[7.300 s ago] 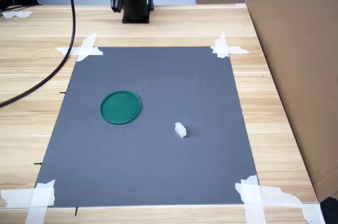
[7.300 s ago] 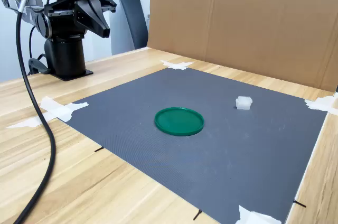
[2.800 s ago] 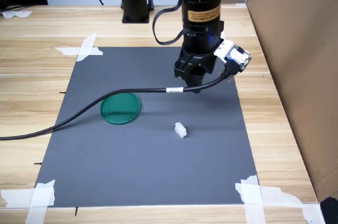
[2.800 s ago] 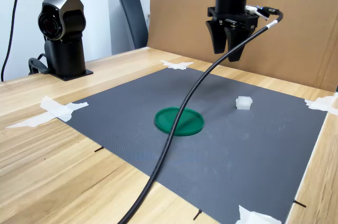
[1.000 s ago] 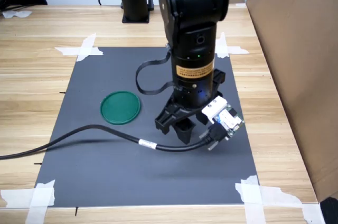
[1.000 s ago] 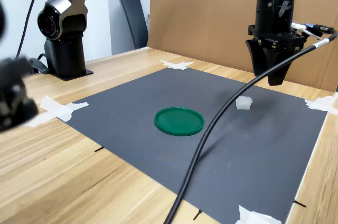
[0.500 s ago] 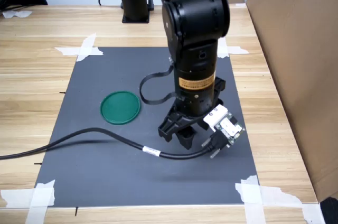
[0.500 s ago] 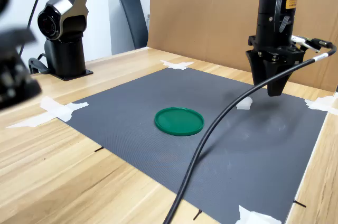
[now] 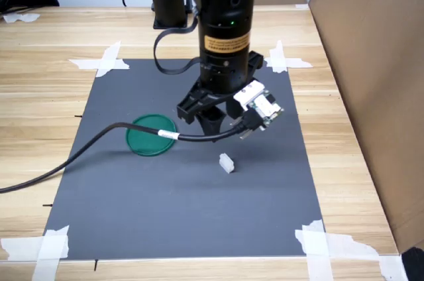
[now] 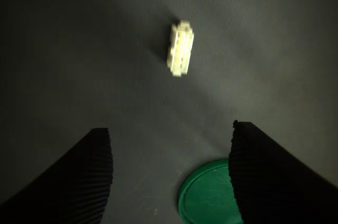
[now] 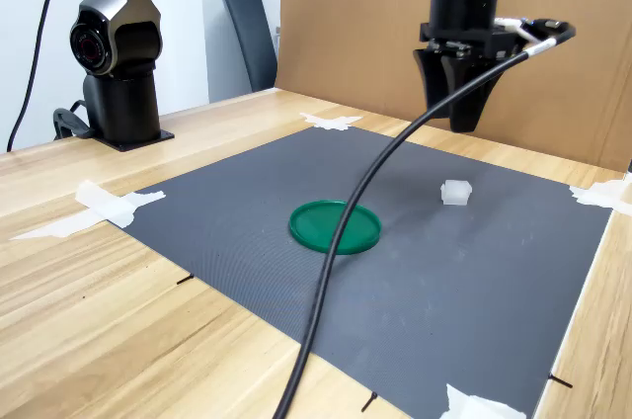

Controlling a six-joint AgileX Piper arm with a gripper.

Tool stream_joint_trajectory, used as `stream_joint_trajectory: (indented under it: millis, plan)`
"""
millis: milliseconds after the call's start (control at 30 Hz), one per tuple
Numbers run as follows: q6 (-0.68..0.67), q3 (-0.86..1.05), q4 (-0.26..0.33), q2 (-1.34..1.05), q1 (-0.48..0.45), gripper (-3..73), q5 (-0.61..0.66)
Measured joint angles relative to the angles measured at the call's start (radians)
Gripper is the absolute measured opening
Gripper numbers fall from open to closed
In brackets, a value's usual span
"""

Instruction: Grasp a white terminal and put it in the green lid.

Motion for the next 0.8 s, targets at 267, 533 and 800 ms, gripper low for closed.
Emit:
stream_joint_trajectory:
  millis: [267, 533, 800]
  plan:
    - [-0.03, 0.185, -0.009, -0.07, -0.109, 54.6, -0.082]
    - [-0.087, 0.303, 0.008, -0.051, -0.113, 54.6, -0.198]
    - [-0.086, 0.288, 0.003, -0.031, -0.093, 54.6, -0.208]
